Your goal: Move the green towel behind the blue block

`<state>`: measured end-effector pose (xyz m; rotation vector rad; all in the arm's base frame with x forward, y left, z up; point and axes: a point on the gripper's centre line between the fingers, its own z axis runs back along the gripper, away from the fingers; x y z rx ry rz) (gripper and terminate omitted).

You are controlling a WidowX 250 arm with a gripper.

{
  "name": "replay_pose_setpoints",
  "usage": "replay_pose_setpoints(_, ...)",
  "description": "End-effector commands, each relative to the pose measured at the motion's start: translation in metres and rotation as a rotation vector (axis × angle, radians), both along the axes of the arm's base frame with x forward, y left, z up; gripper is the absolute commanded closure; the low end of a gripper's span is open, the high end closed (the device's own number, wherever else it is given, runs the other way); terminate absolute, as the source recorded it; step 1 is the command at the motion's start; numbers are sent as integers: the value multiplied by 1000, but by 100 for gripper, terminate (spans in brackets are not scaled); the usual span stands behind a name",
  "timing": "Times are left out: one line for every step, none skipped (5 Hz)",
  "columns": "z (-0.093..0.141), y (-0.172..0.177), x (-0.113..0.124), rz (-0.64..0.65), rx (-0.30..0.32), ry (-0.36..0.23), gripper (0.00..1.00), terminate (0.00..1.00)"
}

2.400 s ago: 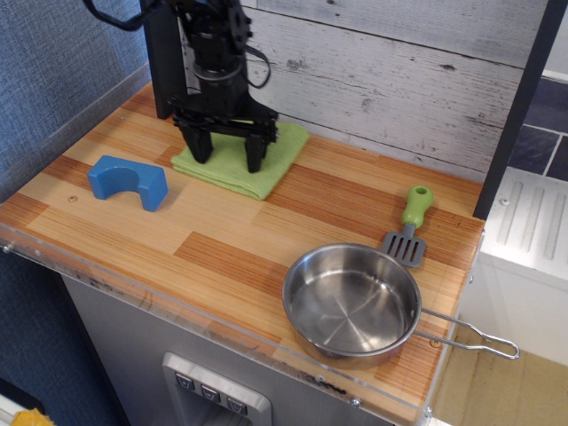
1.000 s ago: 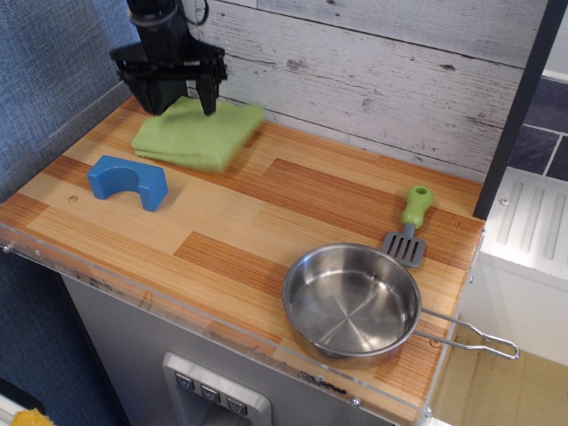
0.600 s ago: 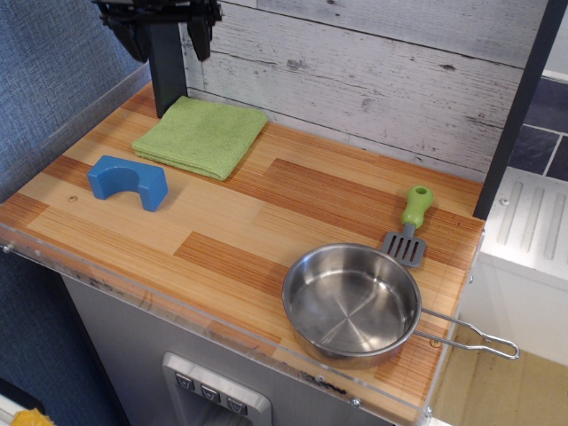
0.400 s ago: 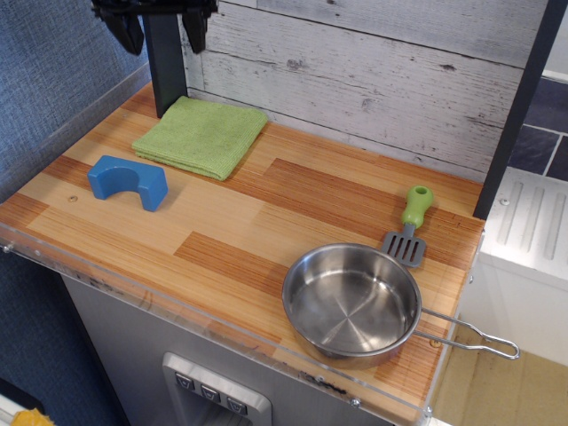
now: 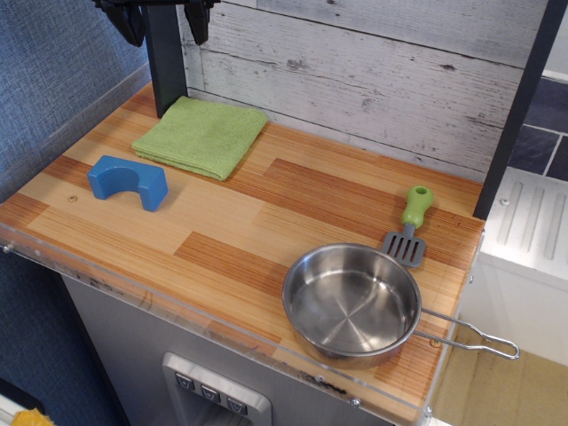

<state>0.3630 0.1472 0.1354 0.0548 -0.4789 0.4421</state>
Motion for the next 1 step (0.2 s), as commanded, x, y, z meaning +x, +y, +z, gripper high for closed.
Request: replay_pose_setpoints(19,-3,-5,-3,24,-51,0,100)
